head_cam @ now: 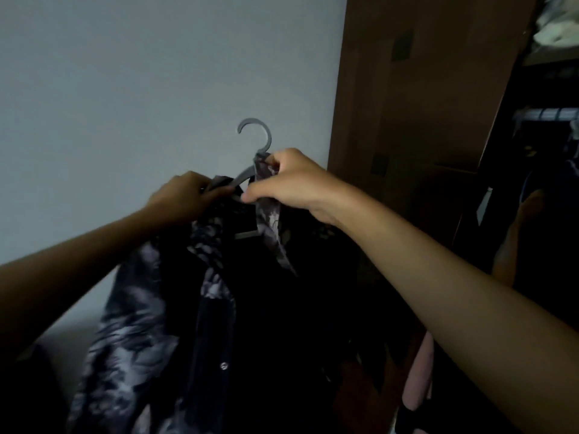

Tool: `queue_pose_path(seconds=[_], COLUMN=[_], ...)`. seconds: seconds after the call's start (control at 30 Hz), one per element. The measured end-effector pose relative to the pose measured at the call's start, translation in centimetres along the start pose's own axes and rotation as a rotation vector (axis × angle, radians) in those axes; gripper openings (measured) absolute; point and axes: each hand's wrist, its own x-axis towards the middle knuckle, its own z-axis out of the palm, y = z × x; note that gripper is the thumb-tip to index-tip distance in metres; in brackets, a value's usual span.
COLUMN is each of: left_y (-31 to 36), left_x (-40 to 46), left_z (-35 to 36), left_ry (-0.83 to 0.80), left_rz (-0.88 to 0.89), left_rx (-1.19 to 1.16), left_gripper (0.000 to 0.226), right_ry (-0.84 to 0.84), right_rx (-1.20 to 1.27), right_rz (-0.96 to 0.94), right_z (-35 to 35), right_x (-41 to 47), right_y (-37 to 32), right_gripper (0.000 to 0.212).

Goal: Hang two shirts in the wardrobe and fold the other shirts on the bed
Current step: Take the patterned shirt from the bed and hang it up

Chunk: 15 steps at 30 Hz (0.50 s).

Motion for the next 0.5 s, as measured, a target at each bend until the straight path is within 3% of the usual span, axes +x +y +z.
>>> queue_pose_path(seconds=[0.1, 0.17, 0.3, 0.43, 0.5], left_y=[0.7, 0.8, 2.4, 4.7, 5.5], left_x=[1.1, 1.4, 1.5, 0.8, 0.3], left_z=[-0.2, -0.6, -1.2, -1.6, -1.9], left_ry=[0.031, 0.003, -0.120, -0.243, -0.360], left_rz=[-0.062, -0.126, -0.201, -0.243, -0.246], left_rx=[-0.144, -0.245, -0.374, -0.578, -0.634], left_gripper=[0.064, 0.067, 0.065, 0.041, 0.037], right_ry=[0.073, 0.061, -0.125, -0.411, -0.462], right_rx=[-0.089, -0.085, -0.061, -0.137, -0.266], right_rz=[-0.063, -0.148, -0.236, -0.137, -0.144], right_z=[-0.1, -0.5, -0.5, -0.3, -0.6], right_x=[-1.4, -2.2, -2.9, -3.4, -3.7], right_y=[1.2, 2.1, 2.5, 2.2, 1.6], right_gripper=[0.043, 0.039, 0.009, 0.020, 0.020])
